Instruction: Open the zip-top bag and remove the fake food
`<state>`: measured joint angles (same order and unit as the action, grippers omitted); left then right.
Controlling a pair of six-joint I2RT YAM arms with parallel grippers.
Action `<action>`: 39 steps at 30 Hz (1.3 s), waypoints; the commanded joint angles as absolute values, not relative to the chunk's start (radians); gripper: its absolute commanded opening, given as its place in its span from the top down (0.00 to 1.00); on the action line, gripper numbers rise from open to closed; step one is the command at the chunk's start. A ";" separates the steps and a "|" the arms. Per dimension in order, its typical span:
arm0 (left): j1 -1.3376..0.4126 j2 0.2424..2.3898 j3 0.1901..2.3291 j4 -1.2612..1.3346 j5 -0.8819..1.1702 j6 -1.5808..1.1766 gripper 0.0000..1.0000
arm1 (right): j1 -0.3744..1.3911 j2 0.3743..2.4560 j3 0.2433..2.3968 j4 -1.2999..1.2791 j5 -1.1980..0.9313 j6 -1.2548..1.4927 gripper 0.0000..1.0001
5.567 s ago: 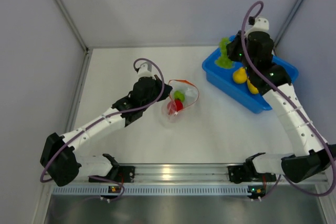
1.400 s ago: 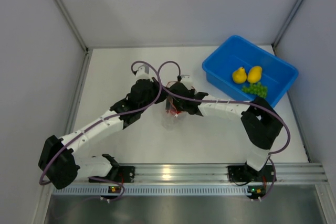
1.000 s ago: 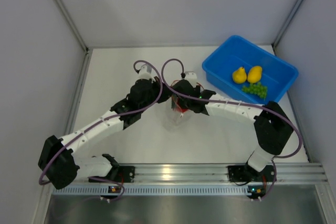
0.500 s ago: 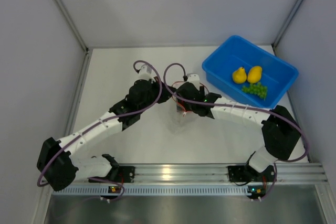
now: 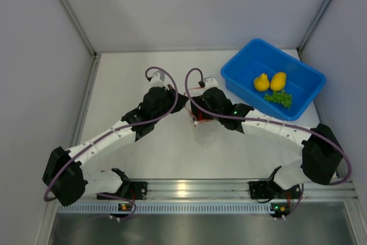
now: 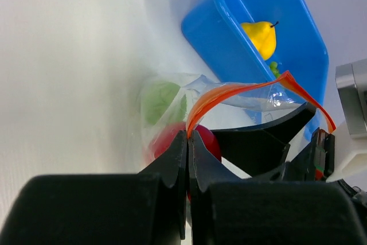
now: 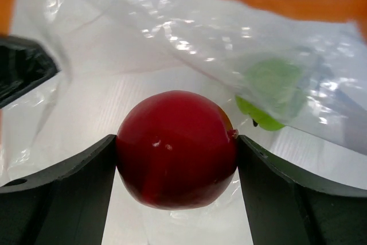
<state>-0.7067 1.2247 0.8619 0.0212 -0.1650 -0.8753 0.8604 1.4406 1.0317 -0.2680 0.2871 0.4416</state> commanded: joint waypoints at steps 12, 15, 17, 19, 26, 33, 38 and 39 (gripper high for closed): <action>-0.703 1.186 0.879 0.029 -0.172 -0.795 1.00 | 0.874 1.355 1.037 -0.098 -0.249 0.127 0.70; -0.703 1.189 0.873 0.028 -0.178 -0.799 1.00 | 0.874 1.315 1.043 -0.084 -0.203 0.107 0.70; -0.703 1.192 0.868 0.028 -0.183 -0.805 1.00 | 0.876 1.298 1.067 -0.109 -0.161 0.094 0.70; -0.703 1.196 0.867 0.028 -0.187 -0.807 1.00 | 0.876 1.279 1.083 -0.139 -0.108 0.077 0.70; -0.701 1.203 0.864 0.026 -0.198 -0.807 1.00 | 0.870 1.177 1.126 -0.180 0.092 0.038 0.72; -0.699 1.201 0.859 0.009 -0.207 -0.805 1.00 | 0.786 1.019 1.132 -0.153 0.280 0.089 0.75; -0.698 1.189 0.859 0.003 -0.210 -0.804 1.00 | 0.581 1.008 1.186 -0.219 0.311 0.150 0.77; -0.698 1.181 0.861 0.003 -0.210 -0.804 1.00 | 0.542 1.021 1.199 -0.238 0.342 0.175 0.76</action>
